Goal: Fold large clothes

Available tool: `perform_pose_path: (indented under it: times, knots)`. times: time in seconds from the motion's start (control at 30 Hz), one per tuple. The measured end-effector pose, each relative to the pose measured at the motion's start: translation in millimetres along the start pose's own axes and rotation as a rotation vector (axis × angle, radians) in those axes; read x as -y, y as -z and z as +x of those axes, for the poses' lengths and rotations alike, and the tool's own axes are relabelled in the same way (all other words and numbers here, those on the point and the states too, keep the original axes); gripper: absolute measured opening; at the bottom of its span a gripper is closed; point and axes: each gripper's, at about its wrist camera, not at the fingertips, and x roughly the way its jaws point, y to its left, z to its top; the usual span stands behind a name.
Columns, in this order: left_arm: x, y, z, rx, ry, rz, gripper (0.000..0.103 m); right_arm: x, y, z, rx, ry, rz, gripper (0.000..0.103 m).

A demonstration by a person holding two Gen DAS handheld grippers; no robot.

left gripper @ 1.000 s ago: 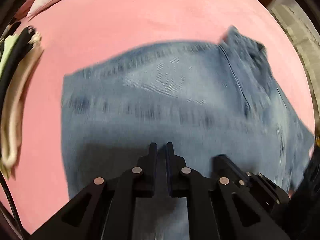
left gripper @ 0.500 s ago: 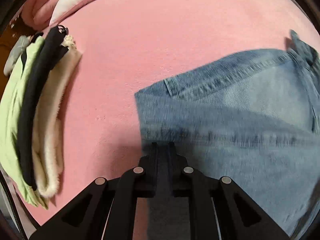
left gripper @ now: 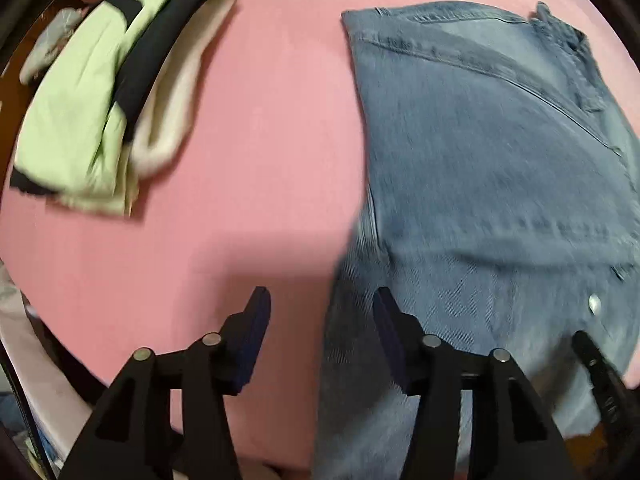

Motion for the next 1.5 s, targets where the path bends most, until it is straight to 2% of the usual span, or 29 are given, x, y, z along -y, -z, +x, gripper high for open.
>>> perform_pose_path:
  times: [0.03,0.07,0.1,0.13,0.17,0.2,0.27,0.3,0.43,0.53,0.63,0.73,0.83,0.9,1.03,1.1,1.13,1.2,1.27,1.37,1.5]
  knots:
    - [0,6,-5,-0.008,0.016,-0.004,0.055,0,11,-9,-0.005,0.007,0.019,0.012]
    - [0,10,-12,-0.015,0.034,0.0,0.058,0,19,-17,-0.006,-0.001,0.035,0.029]
    - [2,12,-18,-0.015,0.04,0.015,0.067,-1,25,-26,-0.003,-0.006,0.043,0.04]
    - [5,15,-27,-0.006,0.04,0.041,0.073,-1,30,-36,0.005,-0.006,0.041,0.061]
    - [13,21,-38,0.01,0.033,0.069,0.075,-2,34,-47,0.027,0.004,0.036,0.074]
    - [20,23,-47,0.027,0.03,0.092,0.077,-4,37,-65,0.068,0.03,0.029,0.076]
    - [39,27,-64,0.053,0.042,0.126,0.08,-9,32,-86,0.117,0.042,0.024,0.076]
    - [58,41,-76,0.061,0.053,0.135,0.082,9,34,-102,0.125,0.035,0.022,0.076]
    - [75,58,-132,0.082,0.087,0.186,0.082,38,29,-142,0.155,0.024,0.056,0.076]
    - [96,66,-166,0.106,0.111,0.233,0.082,71,28,-169,0.185,0.006,0.134,0.076]
    - [131,75,-186,0.146,0.087,0.296,0.083,108,24,-179,0.219,-0.051,0.213,0.076]
    - [171,87,-201,0.16,0.019,0.365,0.083,165,20,-183,0.226,-0.106,0.314,0.076]
    - [209,101,-209,0.165,-0.047,0.354,0.083,237,17,-182,0.213,-0.173,0.453,0.076]
    - [238,112,-213,0.147,-0.096,0.338,0.083,279,16,-178,0.191,-0.188,0.489,0.076]
    - [296,125,-214,0.073,-0.097,0.292,0.083,370,19,-163,0.136,-0.162,0.568,0.076]
    - [323,131,-215,0.034,-0.083,0.261,0.083,423,21,-156,0.109,-0.103,0.608,0.076]
    - [338,135,-216,0.008,-0.078,0.257,0.083,437,22,-154,0.103,-0.086,0.61,0.076]
    - [360,143,-219,-0.018,-0.087,0.273,0.083,485,22,-149,0.094,-0.045,0.627,0.076]
    - [377,150,-222,-0.028,-0.116,0.305,0.083,517,22,-146,0.106,-0.037,0.656,0.076]
    - [400,158,-225,-0.049,-0.172,0.355,0.089,572,20,-140,0.14,-0.072,0.727,0.076]
    - [415,153,-220,-0.104,-0.209,0.35,0.09,638,18,-131,0.224,-0.132,0.915,0.076]
